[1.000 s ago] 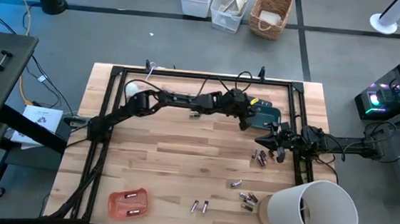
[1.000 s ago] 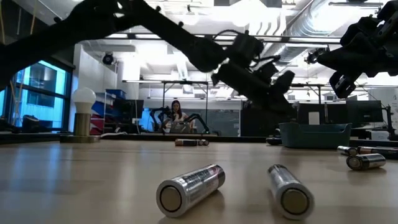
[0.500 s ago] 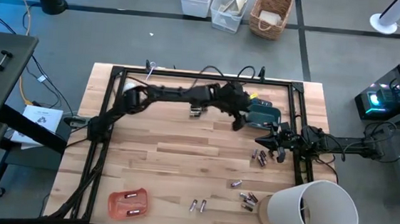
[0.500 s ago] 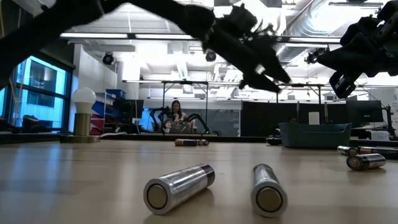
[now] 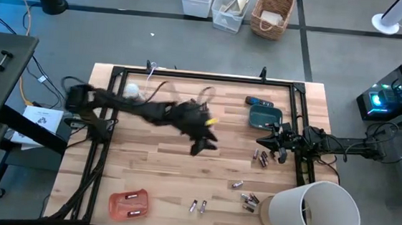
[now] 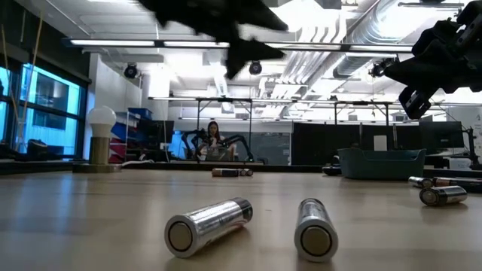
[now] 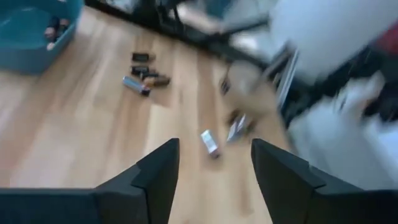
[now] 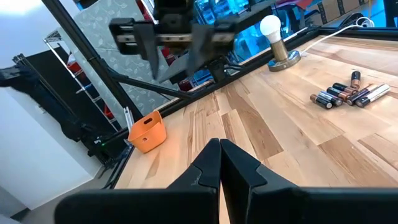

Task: Sort batteries
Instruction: Put the silver battery into the orange bin

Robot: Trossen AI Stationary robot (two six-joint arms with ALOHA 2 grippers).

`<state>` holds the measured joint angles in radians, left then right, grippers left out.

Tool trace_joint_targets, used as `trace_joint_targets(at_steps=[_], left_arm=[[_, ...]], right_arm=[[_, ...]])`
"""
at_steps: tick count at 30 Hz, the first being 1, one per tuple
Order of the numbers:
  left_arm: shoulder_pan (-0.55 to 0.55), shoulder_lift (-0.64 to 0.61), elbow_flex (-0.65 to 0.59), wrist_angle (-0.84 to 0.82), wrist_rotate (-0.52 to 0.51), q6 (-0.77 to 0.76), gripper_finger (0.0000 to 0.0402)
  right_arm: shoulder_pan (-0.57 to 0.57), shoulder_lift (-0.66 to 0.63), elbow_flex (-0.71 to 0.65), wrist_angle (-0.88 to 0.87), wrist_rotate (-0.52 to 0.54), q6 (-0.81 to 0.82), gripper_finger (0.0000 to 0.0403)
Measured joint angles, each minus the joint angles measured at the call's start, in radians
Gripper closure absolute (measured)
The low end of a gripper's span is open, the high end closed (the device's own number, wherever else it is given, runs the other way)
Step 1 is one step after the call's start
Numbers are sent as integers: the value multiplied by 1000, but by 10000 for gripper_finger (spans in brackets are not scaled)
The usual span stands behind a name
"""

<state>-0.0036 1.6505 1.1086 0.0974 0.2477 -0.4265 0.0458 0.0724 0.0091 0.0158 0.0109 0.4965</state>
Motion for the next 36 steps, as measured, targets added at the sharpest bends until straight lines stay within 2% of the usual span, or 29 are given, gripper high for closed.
trace_joint_targets(at_steps=[2,5,8,10,11,15,17,19,22,25,28,32,36], left_arm=[[-56,-95,-144,159,-115,-141,219],[-152,-229,-274,294,-347,-248,231],[-244,-333,-324,294,-574,-269,247],[-295,-389,-328,277,-671,-266,260],[-318,-417,-327,284,-708,-254,267],[-393,-517,-326,334,-842,-139,286],[-417,-562,-326,352,-906,-43,291],[-431,-608,-326,361,-963,47,293],[-438,-664,-326,358,-1008,145,294],[-438,-708,-326,355,-1021,221,294],[-438,-740,-326,351,-1020,275,294],[-443,-773,-326,313,-1012,299,294],[-467,-830,-326,200,-995,300,294]], right_arm=[[0,0,0,0,0,0,402],[0,0,0,0,0,0,402],[0,0,0,2,6,0,402],[0,0,0,15,51,-2,402],[0,0,0,34,81,36,402],[0,3,0,211,221,447,402],[0,24,0,338,238,480,402],[1,73,5,536,190,428,402],[1,197,92,652,170,312,402],[1,386,252,600,130,200,402],[1,609,448,535,42,86,402],[0,882,743,395,-24,-55,402],[0,1127,1025,128,-56,-94,402]])
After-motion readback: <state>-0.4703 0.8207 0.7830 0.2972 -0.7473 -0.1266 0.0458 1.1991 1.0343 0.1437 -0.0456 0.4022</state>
